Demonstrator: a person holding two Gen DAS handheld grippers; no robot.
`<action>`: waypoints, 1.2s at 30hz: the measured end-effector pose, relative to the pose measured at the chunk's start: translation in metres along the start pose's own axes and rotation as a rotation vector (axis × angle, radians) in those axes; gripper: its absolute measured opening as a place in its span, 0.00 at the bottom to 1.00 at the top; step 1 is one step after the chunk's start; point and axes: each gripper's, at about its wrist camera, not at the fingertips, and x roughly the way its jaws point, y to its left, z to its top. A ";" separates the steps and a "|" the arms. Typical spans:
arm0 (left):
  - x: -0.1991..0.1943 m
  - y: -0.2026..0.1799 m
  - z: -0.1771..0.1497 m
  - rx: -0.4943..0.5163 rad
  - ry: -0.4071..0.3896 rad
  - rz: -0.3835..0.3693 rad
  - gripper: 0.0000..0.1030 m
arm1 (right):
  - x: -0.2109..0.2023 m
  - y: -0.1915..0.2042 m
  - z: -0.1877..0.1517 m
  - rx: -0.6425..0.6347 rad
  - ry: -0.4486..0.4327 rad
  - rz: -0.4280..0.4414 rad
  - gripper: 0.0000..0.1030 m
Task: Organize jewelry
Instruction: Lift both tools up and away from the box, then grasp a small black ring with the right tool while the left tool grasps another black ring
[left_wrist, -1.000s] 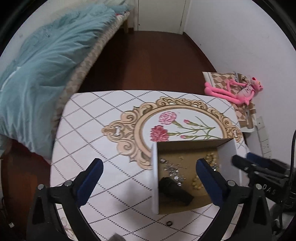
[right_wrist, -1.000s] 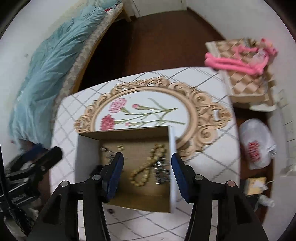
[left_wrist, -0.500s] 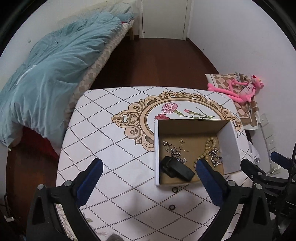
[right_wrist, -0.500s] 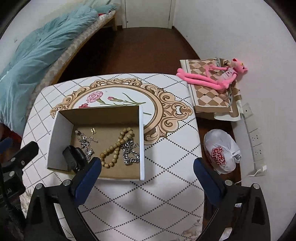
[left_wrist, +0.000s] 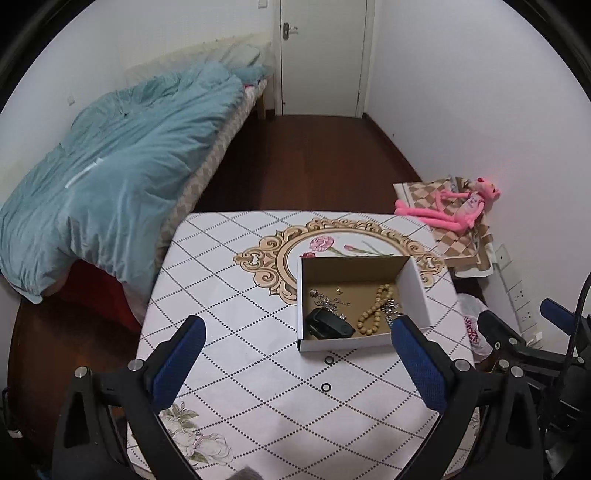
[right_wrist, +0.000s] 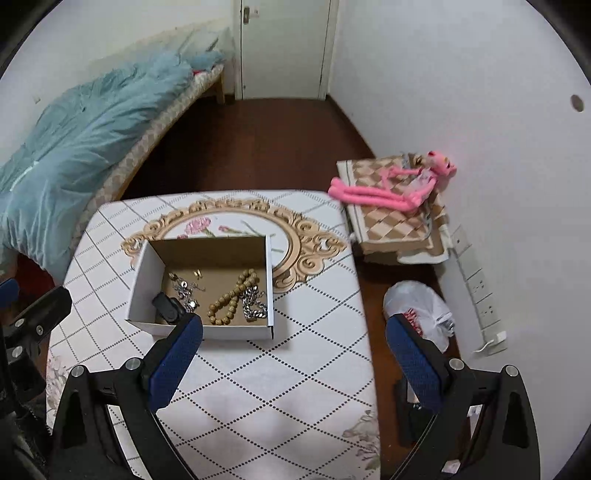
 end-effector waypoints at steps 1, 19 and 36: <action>-0.005 0.000 0.000 0.003 -0.008 0.000 1.00 | -0.006 -0.001 0.000 0.002 -0.010 0.000 0.98; 0.014 0.023 -0.043 -0.007 0.089 0.115 1.00 | -0.005 0.003 -0.042 0.039 0.072 0.108 0.98; 0.138 0.095 -0.113 -0.021 0.398 0.239 1.00 | 0.132 0.120 -0.100 -0.119 0.266 0.272 0.56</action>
